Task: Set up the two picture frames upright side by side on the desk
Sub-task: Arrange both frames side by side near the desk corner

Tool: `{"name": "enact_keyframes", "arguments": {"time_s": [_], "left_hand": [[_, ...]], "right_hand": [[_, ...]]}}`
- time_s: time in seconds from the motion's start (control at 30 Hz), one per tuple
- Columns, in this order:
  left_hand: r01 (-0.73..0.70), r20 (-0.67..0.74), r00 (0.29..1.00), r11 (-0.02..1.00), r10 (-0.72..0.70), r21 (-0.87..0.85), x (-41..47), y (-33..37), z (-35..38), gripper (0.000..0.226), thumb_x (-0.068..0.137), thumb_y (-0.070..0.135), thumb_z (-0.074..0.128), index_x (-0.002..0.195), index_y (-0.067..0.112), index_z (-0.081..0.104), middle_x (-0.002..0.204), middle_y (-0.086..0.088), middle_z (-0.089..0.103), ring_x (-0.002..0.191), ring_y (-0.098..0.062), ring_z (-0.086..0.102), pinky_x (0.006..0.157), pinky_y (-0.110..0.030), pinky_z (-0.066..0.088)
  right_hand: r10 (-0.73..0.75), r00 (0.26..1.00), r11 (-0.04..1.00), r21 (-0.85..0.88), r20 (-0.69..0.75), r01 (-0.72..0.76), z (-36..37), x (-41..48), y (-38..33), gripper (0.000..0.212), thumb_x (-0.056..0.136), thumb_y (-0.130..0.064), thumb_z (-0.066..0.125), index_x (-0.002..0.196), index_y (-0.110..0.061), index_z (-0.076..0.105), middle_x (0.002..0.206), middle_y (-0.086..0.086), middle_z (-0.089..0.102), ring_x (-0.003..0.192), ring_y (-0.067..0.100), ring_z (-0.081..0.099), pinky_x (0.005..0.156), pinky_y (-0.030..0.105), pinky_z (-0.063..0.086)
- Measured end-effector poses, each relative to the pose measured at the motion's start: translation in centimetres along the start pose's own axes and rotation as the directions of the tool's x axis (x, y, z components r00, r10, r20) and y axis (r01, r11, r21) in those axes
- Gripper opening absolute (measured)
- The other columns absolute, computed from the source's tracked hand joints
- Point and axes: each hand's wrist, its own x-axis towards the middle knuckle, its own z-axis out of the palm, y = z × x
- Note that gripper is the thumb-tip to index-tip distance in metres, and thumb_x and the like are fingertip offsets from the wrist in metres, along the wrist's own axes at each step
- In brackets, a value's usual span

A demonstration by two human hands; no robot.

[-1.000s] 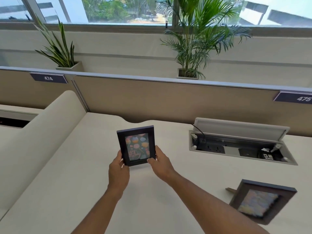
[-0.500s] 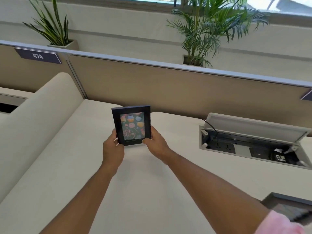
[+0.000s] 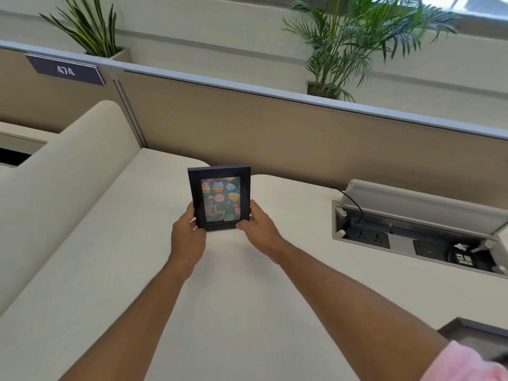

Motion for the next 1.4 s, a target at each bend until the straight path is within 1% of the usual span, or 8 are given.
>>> {"name": "enact_keyframes", "arguments": {"time_s": [0.17, 0.33, 0.5, 0.73, 0.9, 1.03, 1.17, 1.4], "left_hand": [[0.025, 0.008, 1.0, 0.999, -0.025, -0.021, -0.3, 0.3, -0.1, 0.068, 0.101, -0.014, 0.051, 0.158, 0.023, 0.047, 0.149, -0.004, 0.062, 0.127, -0.018, 0.055, 0.109, -0.041, 0.051], [0.108, -0.017, 0.994, 0.994, -0.109, -0.036, -1.0, 0.5, -0.9, 0.074, 0.103, -0.011, 0.05, 0.166, 0.022, 0.03, 0.168, -0.004, 0.042, 0.155, -0.028, 0.04, 0.121, -0.053, 0.042], [0.095, -0.071, 0.993, 0.995, -0.096, -0.023, -4.0, 1.5, -0.8, 0.073, 0.104, -0.007, 0.051, 0.167, 0.021, 0.027, 0.171, -0.005, 0.037, 0.158, -0.029, 0.035, 0.121, -0.052, 0.04], [0.027, -0.063, 0.998, 0.998, -0.031, -0.05, -10.5, 3.4, 0.6, 0.074, 0.101, -0.007, 0.05, 0.166, 0.021, 0.029, 0.169, -0.003, 0.04, 0.157, -0.025, 0.037, 0.119, -0.044, 0.042], [-0.034, -0.002, 0.999, 0.997, 0.034, -0.066, -14.6, 5.6, 2.5, 0.072, 0.098, -0.008, 0.051, 0.164, 0.016, 0.034, 0.166, -0.005, 0.045, 0.155, -0.025, 0.039, 0.123, -0.044, 0.041], [-0.077, 0.056, 0.995, 0.994, 0.082, -0.081, -17.9, 7.6, 4.5, 0.075, 0.094, -0.01, 0.051, 0.164, 0.016, 0.036, 0.163, 0.0, 0.05, 0.146, -0.017, 0.048, 0.106, -0.026, 0.046], [-0.11, 0.126, 0.984, 0.99, 0.122, -0.093, -20.9, 9.2, 7.3, 0.077, 0.094, -0.009, 0.049, 0.165, 0.014, 0.032, 0.165, -0.001, 0.047, 0.155, -0.018, 0.041, 0.126, -0.043, 0.037], [-0.166, 0.223, 0.959, 0.984, 0.178, -0.072, -25.5, 10.5, 12.7, 0.075, 0.095, -0.008, 0.048, 0.165, 0.014, 0.031, 0.167, -0.003, 0.044, 0.157, -0.021, 0.038, 0.127, -0.047, 0.036]], "right_hand": [[0.026, 1.0, 1.0, -0.015, 0.014, -0.025, -0.1, -0.2, -0.2, 0.062, 0.102, -0.02, 0.055, 0.158, -0.028, 0.03, 0.159, 0.001, 0.047, 0.145, 0.027, 0.046, 0.116, 0.046, 0.043], [0.076, 0.995, 0.997, 0.001, -0.058, -0.076, -0.7, -1.1, -1.0, 0.075, 0.104, -0.031, 0.054, 0.165, -0.025, 0.011, 0.171, 0.003, 0.025, 0.155, 0.027, 0.03, 0.123, 0.049, 0.033], [0.043, 0.996, 0.999, 0.036, -0.075, -0.04, -2.0, -4.2, -1.4, 0.073, 0.105, -0.033, 0.052, 0.166, -0.025, 0.012, 0.172, 0.002, 0.023, 0.155, 0.025, 0.029, 0.122, 0.044, 0.034], [-0.077, 0.989, 0.995, 0.054, -0.129, 0.085, -5.5, -10.6, -2.3, 0.073, 0.102, -0.038, 0.053, 0.165, -0.026, 0.016, 0.171, 0.0, 0.025, 0.155, 0.02, 0.029, 0.123, 0.044, 0.031], [-0.189, 0.961, 0.982, -0.045, -0.2, 0.184, -9.5, -15.8, -3.2, 0.073, 0.1, -0.041, 0.053, 0.164, -0.026, 0.021, 0.17, -0.002, 0.028, 0.155, 0.017, 0.029, 0.124, 0.043, 0.028], [-0.254, 0.93, 0.966, -0.112, -0.267, 0.232, -13.6, -19.9, -3.2, 0.076, 0.098, -0.044, 0.053, 0.164, -0.026, 0.019, 0.17, -0.005, 0.026, 0.156, 0.015, 0.027, 0.126, 0.046, 0.027], [-0.262, 0.902, 0.964, -0.14, -0.343, 0.226, -18.3, -23.8, -2.2, 0.076, 0.096, -0.041, 0.052, 0.164, -0.027, 0.019, 0.169, -0.004, 0.029, 0.155, 0.017, 0.028, 0.125, 0.043, 0.027], [-0.223, 0.846, 0.975, -0.131, -0.485, 0.182, -26.1, -29.5, 2.2, 0.077, 0.096, -0.042, 0.049, 0.164, -0.024, 0.018, 0.17, 0.0, 0.026, 0.157, 0.02, 0.025, 0.127, 0.05, 0.025]]}}
